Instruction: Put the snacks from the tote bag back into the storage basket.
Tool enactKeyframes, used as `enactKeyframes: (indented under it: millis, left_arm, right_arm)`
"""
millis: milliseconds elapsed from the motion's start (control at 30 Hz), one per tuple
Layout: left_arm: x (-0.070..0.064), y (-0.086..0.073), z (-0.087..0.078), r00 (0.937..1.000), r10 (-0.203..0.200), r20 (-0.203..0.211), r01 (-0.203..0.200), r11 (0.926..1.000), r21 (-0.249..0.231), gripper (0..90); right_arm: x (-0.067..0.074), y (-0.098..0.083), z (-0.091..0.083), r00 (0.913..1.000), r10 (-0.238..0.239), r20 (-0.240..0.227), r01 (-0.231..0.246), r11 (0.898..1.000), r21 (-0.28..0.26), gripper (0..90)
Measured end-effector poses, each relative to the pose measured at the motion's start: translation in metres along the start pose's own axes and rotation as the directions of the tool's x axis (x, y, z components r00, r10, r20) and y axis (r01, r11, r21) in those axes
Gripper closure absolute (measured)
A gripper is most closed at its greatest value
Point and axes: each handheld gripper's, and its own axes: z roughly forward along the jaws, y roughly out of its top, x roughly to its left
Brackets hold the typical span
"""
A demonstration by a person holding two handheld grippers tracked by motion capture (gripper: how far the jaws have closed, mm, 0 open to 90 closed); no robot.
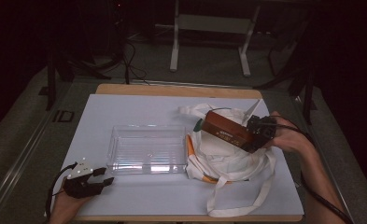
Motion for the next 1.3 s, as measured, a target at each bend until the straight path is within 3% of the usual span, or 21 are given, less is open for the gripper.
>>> enactKeyframes:
  millis: [233,1300]
  left_arm:
    - [0.0,0.0,0.0,1.0,0.0,0.0,0.0,1.0,0.001,46.3]
    - [0.0,-0.001,-0.002,1.0,-0.004,0.002,0.004,0.9998,-0.022,45.4]
  right_arm:
    - [0.002,0.007,-0.008,0.9999,-0.014,-0.006,0.014,0.998,-0.055,43.3]
    - [0.02,0.057,-0.016,0.9927,-0.12,-0.004,0.119,0.989,-0.086,43.3]
